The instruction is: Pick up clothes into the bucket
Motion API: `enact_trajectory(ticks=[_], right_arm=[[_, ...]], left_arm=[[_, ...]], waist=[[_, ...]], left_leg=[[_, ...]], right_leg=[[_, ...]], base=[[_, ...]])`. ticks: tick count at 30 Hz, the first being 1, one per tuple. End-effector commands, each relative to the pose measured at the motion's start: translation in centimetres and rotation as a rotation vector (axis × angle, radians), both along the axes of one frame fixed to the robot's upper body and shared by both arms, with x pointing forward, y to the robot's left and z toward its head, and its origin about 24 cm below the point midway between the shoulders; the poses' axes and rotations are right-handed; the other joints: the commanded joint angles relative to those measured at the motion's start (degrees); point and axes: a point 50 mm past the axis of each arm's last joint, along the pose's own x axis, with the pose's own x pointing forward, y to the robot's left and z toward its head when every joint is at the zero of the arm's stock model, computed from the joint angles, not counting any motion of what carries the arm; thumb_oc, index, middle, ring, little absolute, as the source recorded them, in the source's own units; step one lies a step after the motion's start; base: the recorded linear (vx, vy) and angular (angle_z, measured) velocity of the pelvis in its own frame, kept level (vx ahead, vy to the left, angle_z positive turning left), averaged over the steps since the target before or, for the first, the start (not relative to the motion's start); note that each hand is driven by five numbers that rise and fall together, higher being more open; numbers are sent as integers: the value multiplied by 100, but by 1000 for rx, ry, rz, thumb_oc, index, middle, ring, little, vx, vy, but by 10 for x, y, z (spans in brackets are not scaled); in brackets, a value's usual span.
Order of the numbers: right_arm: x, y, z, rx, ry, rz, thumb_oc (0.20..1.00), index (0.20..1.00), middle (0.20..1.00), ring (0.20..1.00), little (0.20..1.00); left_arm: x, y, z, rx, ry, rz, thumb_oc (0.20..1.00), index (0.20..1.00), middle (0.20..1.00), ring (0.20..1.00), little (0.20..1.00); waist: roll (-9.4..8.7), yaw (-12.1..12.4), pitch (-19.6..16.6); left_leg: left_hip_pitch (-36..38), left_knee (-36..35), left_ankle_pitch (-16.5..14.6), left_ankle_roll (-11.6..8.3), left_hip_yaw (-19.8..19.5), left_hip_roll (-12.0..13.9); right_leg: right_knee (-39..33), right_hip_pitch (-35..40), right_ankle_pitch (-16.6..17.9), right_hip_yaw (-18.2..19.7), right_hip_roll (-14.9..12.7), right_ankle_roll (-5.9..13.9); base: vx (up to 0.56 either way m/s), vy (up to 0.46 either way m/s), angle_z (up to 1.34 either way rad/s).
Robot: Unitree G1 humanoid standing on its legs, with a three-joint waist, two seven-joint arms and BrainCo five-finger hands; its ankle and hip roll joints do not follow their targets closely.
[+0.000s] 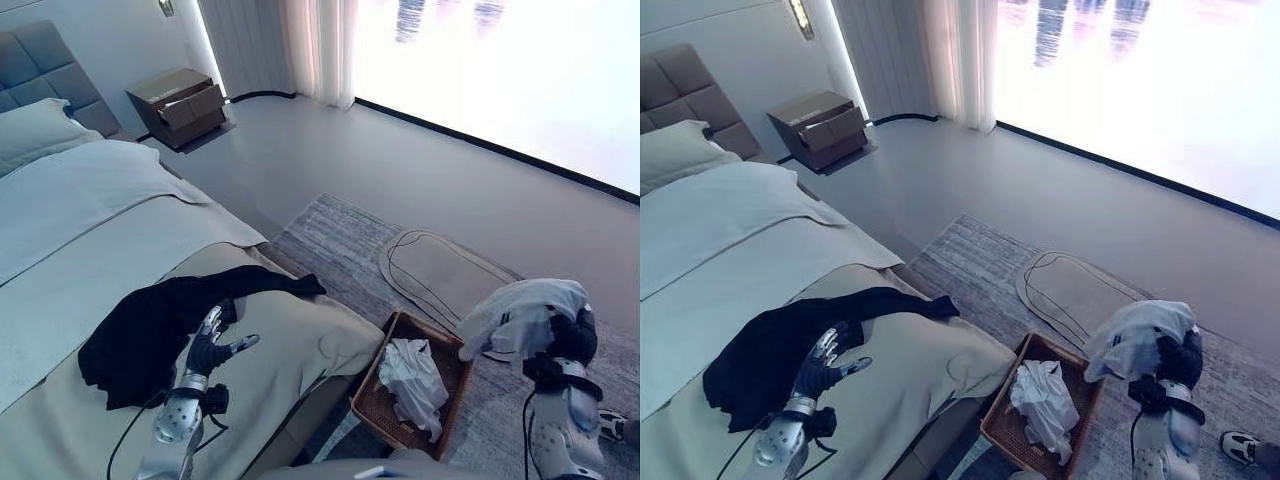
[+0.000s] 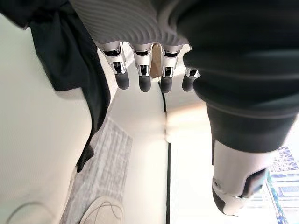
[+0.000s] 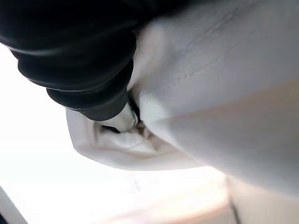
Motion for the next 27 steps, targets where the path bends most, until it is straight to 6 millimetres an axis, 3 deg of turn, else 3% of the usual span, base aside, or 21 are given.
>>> enact_trajectory(ticks=[1,5,9,15,22,27], right_arm=[[12,0,37,-117,-172,9,200,200,200,200,200],[11,-3,30,-157,-109,0,200,200,200,200,200],[19,-5,17,-187,-16,-28,200,200,200,200,200],[53,1,32,-218,-61,-10,200,200,200,200,200],[75,9,46,-278,-90,-15,200,200,200,200,200],[92,13,45,-279,-61,-42,200,200,200,200,200]], left_arm=[[12,18,39,58,-222,40,1000,1000,1000,1000,1000],[15,16,49,45,-284,55,1000,1000,1000,1000,1000],[22,13,67,25,-392,73,1000,1000,1000,1000,1000],[35,10,96,-59,-552,89,1000,1000,1000,1000,1000],[36,8,104,-61,-606,114,1000,1000,1000,1000,1000],[35,3,112,-95,-643,103,1000,1000,1000,1000,1000]], waist=[[-394,-44,-43],[-401,-50,20],[-367,-14,354],[-244,28,1169],[-173,96,1379],[-104,173,1456]], left_leg=[[-349,510,-393,-56,-197,235],[-428,576,-405,-54,-197,225],[-710,882,-474,-16,-179,185],[-1744,1892,-598,-22,-264,207],[-3030,2924,-790,-48,-416,218],[-3931,3609,-953,-54,-482,258]], right_leg=[[-512,-178,1064,221,-539,494],[-478,-245,1060,246,-547,500],[-190,-559,1024,322,-604,492],[892,-1605,783,424,-719,377],[2022,-2812,430,462,-689,196],[2816,-3729,168,548,-664,113]], base=[[0,0,0],[-18,-6,-1],[-107,3,-4],[-209,-3,-3],[-110,-63,7],[-78,-51,7]])
